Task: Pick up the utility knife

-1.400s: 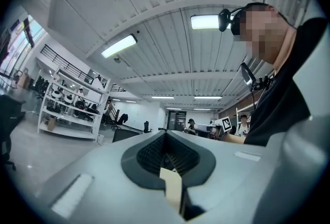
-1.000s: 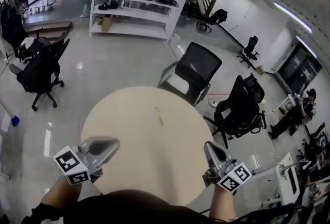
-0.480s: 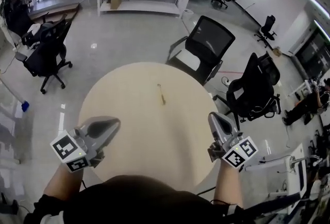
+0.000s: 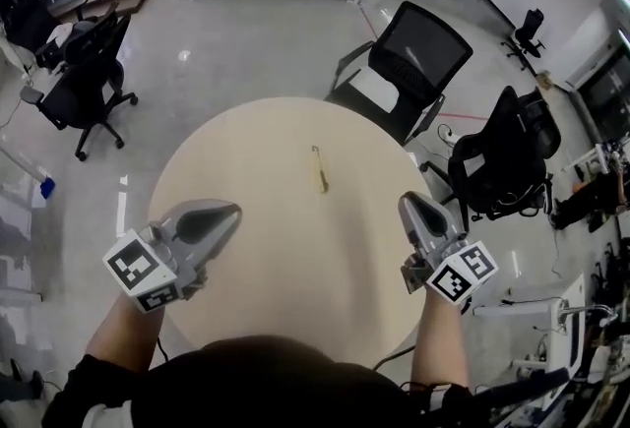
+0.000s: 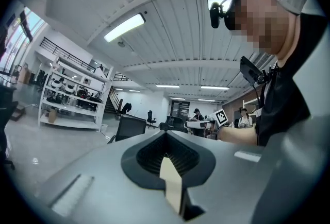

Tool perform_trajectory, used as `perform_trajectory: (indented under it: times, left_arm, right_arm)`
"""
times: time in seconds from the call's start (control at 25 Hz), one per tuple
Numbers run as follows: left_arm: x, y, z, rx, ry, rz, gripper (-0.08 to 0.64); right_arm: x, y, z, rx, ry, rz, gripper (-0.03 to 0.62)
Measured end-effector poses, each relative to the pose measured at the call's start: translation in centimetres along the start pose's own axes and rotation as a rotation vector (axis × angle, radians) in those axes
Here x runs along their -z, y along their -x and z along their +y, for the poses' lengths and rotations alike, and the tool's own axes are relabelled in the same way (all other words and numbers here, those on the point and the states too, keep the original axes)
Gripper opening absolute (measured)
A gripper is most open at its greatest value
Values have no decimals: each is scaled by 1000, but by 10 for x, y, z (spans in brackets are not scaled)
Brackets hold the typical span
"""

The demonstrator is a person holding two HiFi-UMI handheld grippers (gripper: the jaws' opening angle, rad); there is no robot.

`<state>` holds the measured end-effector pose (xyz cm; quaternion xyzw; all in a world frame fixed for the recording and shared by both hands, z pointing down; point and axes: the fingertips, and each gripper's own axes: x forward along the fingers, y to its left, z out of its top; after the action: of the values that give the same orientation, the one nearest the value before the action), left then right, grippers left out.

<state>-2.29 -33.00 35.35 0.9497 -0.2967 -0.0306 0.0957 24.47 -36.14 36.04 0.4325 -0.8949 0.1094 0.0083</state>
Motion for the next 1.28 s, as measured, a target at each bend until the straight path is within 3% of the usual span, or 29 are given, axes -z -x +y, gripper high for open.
perform_trajectory:
  times: [0.36, 0.68, 0.8, 1.04, 1.28]
  left_arm:
    - [54, -62, 86, -38, 36, 48, 0]
    - [136, -124, 136, -20, 101, 164, 0]
    - [169, -143, 153, -29, 85, 216, 0]
    - [229, -164, 176, -29, 80, 290, 0]
    - [263, -177, 186, -25, 92, 326, 0]
  right_arm:
    - [73, -103, -86, 83, -23, 190, 123]
    - [211, -186, -140, 94, -29, 490, 170]
    - [258, -210, -156, 104, -22, 567, 172]
    - [319, -242, -167, 113, 41, 653, 197]
    - [344, -253, -172, 119, 103, 685, 230]
